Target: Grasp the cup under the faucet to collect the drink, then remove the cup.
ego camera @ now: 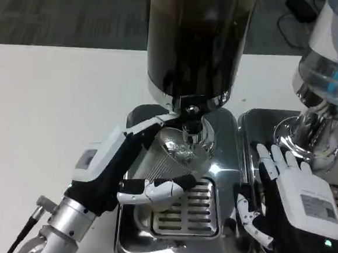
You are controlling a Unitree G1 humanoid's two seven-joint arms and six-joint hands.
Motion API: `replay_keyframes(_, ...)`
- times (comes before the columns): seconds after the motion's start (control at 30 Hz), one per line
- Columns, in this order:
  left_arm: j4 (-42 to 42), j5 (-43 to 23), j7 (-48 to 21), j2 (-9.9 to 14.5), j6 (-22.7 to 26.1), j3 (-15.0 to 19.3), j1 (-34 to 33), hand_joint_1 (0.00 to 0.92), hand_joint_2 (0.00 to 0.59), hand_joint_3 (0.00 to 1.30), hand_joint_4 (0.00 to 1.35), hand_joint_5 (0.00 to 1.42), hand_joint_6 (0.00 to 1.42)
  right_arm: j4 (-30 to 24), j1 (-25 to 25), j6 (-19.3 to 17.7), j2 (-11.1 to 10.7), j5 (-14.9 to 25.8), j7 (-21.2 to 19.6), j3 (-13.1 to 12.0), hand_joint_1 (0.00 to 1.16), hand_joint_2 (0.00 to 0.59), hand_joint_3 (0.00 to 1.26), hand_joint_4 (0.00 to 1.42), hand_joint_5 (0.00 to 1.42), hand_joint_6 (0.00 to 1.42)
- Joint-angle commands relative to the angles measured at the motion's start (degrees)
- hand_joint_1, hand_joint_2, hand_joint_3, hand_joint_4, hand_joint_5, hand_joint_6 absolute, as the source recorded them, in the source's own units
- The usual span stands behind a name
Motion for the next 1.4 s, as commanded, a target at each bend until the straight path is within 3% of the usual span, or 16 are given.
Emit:
replay_keyframes(0.03, 1.81, 1.46, 2.28, -1.39, -2.00, -1.41, -3.38, 0.620, 0.164, 0.30, 0.34, 0.63, 0.69, -1.55, 0.72, 0.60, 0.20, -0.50, -0.01, -0.46, 0.39, 0.549, 0.05, 0.00, 0.00, 0.00)
replay_keyframes(0.43, 7.84, 5.75, 10.58, -3.64, -2.06, -4.69, -7.85, 0.591, 0.169, 0.30, 0.34, 0.64, 0.66, -2.74, 1.43, 1.31, 0.55, -0.36, 0.56, -1.11, 0.39, 0.549, 0.05, 0.00, 0.00, 0.00)
replay_keyframes(0.67, 11.19, 12.29, 20.06, -3.81, 0.17, -9.07, -9.56, 0.554, 0.174, 0.30, 0.34, 0.63, 0.63, -3.11, 1.89, 1.57, 0.62, -0.32, 0.57, -1.60, 0.39, 0.549, 0.05, 0.00, 0.00, 0.00)
replay_keyframes(0.87, 13.35, 13.70, 24.67, -2.99, 2.18, -11.60, -9.13, 0.509, 0.178, 0.30, 0.34, 0.63, 0.60, -2.43, 1.26, 1.32, 0.78, 0.39, 0.75, -1.62, 0.39, 0.549, 0.05, 0.00, 0.00, 0.00)
replay_keyframes(1.2, 13.35, 12.77, 25.80, -1.30, 2.52, -12.86, -7.57, 0.436, 0.164, 0.29, 0.31, 0.60, 0.53, -2.13, 1.07, 1.10, 0.46, 0.88, 1.04, -2.01, 0.39, 0.549, 0.05, 0.00, 0.00, 0.00)
replay_keyframes(1.4, 11.40, 11.20, 24.00, 0.84, 3.22, -12.41, -5.10, 0.339, 0.127, 0.19, 0.19, 0.50, 0.41, -1.49, 0.23, 0.67, 0.07, 1.59, 1.36, -2.04, 0.39, 0.549, 0.05, 0.00, 0.00, 0.00)
